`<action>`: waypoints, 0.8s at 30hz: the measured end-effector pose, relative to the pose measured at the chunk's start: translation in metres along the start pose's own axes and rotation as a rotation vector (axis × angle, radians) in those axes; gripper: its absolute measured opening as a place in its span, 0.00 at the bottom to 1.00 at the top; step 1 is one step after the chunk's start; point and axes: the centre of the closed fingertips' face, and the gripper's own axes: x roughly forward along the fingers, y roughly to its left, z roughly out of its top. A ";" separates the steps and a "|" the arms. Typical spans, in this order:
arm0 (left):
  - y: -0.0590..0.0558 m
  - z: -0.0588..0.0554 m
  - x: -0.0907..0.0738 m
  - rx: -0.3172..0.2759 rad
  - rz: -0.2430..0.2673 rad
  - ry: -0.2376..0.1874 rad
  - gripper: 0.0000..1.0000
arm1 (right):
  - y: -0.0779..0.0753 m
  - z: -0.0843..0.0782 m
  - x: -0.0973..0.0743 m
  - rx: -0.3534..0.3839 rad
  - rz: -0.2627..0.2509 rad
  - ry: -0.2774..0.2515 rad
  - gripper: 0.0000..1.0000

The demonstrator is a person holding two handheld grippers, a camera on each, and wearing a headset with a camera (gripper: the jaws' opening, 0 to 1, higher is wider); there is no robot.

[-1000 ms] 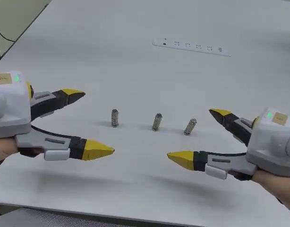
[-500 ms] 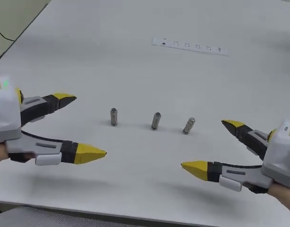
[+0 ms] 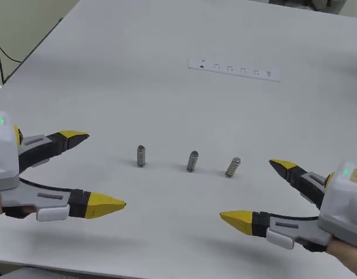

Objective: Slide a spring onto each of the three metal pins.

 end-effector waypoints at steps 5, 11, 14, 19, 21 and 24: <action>0.001 -0.001 -0.001 -0.002 0.004 0.001 0.98 | -0.005 -0.003 -0.004 0.002 -0.012 0.011 0.95; 0.000 -0.006 0.000 -0.010 0.004 0.014 0.98 | -0.008 -0.003 -0.006 -0.005 -0.022 0.016 0.95; -0.003 -0.006 0.002 -0.012 -0.001 0.013 0.98 | -0.006 -0.004 -0.006 -0.002 -0.019 0.016 0.94; -0.005 -0.006 0.003 -0.009 -0.008 0.016 0.98 | -0.004 -0.004 -0.005 -0.005 -0.013 0.022 0.94; -0.004 -0.004 0.002 -0.009 -0.005 0.013 0.98 | -0.004 -0.004 -0.005 -0.006 -0.012 0.020 0.94; -0.003 -0.004 0.001 -0.009 -0.001 0.016 0.98 | -0.004 -0.002 -0.005 -0.005 -0.014 0.017 0.93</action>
